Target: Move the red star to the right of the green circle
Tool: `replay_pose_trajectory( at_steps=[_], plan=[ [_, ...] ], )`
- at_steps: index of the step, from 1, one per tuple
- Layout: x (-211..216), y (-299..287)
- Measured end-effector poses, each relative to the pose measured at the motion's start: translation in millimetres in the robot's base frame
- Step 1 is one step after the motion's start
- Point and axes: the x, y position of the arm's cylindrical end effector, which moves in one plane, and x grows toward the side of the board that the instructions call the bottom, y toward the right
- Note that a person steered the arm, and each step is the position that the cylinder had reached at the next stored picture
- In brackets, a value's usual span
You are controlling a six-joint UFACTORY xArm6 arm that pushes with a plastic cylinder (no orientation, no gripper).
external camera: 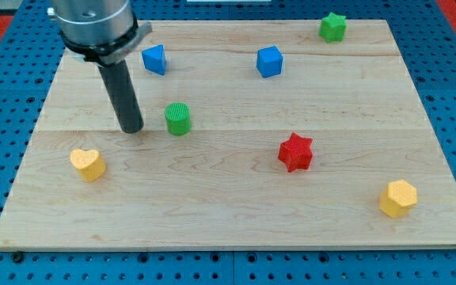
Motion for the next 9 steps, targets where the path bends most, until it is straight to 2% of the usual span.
replay_pose_trajectory(
  at_steps=[1,2,3,4,5,6,7,8,9],
  plan=[
    [10.3,-48.5],
    [44.2,-66.2],
    [66.1,-107.9],
    [94.7,-58.0],
    [84.7,-8.0],
    [92.1,3.3],
    [123.2,43.2],
    [109.8,77.4],
    [59.3,80.0]
  ],
)
